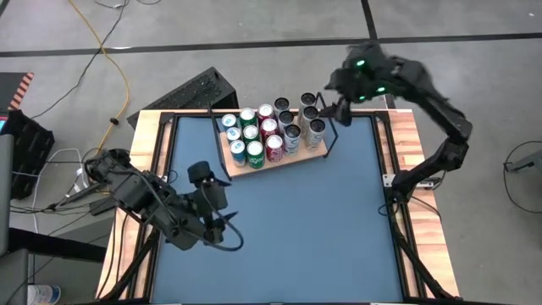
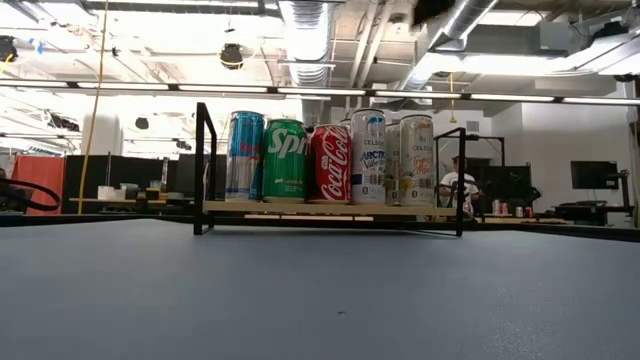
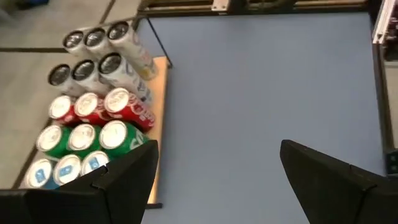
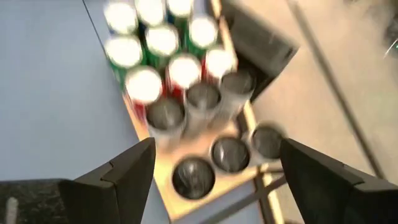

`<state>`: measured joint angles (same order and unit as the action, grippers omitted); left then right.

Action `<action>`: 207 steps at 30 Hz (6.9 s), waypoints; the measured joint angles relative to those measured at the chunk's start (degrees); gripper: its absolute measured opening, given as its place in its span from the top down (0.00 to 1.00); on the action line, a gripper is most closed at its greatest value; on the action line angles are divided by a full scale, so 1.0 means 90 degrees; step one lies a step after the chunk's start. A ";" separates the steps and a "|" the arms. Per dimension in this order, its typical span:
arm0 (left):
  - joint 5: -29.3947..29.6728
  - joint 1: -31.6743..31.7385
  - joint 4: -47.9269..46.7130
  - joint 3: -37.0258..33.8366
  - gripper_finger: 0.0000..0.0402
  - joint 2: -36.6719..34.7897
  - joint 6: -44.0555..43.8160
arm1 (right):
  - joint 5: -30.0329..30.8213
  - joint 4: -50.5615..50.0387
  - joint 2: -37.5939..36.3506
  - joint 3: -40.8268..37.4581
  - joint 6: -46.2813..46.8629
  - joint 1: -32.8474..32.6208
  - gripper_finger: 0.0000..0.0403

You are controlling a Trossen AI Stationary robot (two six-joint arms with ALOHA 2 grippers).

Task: Place canned beverage on shelf
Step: Return to Home Position

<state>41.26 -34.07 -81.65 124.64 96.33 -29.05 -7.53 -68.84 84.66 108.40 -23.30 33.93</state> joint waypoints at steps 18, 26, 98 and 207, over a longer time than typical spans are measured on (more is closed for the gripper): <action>0.1177 0.0292 0.0881 0.0668 0.19 -0.1467 0.1166 | -0.0182 -0.0740 -0.2478 0.0889 0.0161 0.0175 0.19; 0.1767 0.0289 0.1592 -0.1449 0.19 -0.2974 0.1057 | -0.0185 0.0583 -0.4416 -0.1208 0.1131 0.0534 0.19; 0.0007 0.0287 0.7717 -1.1420 0.19 -1.0557 0.2073 | 0.0040 0.8190 -0.9371 -1.1357 0.4937 -0.1828 0.19; 0.1435 0.0287 0.5900 -1.1482 0.19 -1.0545 0.0655 | 0.1652 0.8320 -0.9134 -1.1994 0.2992 -0.2906 0.19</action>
<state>54.17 -31.48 -28.55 21.30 1.43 -23.15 7.34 6.04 2.46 0.45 3.63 7.77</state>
